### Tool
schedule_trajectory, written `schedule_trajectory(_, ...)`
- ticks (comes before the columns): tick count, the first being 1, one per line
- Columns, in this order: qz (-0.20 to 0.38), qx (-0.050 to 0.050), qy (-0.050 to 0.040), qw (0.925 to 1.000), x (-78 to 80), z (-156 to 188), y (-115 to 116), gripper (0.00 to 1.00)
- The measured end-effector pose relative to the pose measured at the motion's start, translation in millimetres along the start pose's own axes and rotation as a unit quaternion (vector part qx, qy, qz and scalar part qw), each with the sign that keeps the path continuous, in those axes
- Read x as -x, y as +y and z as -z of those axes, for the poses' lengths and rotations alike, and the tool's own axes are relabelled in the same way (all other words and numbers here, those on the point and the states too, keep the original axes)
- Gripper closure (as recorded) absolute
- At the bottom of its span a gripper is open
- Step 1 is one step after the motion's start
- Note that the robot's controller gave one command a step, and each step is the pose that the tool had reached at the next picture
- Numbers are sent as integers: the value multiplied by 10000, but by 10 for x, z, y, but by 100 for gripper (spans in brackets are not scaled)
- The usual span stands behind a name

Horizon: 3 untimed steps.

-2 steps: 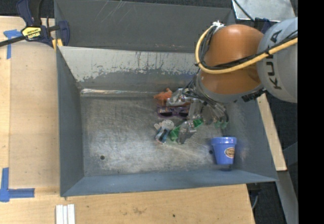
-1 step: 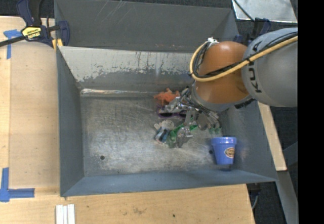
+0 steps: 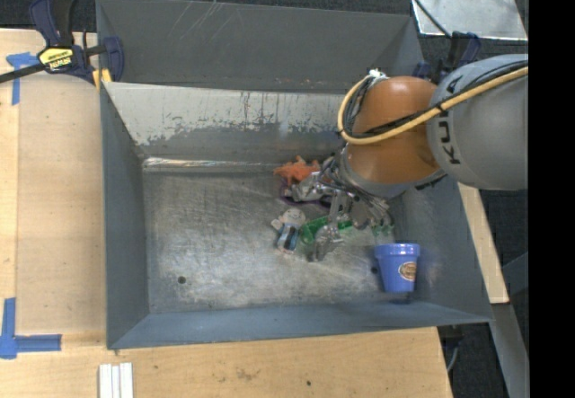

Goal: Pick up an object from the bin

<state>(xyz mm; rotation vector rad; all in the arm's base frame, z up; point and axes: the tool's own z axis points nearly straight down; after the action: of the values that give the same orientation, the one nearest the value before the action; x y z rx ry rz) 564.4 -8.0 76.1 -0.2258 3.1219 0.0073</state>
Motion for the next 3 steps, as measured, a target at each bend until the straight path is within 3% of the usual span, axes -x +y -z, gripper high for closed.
schedule_trajectory(1, -482, 26, 33, 9988, 32, -5, -15, 0)
schedule_trajectory(2, -5, -19, -41, 10000, 57, 56, 3, 100)
schedule_trajectory(3, -6, -19, -41, 10000, 57, 56, 3, 100)
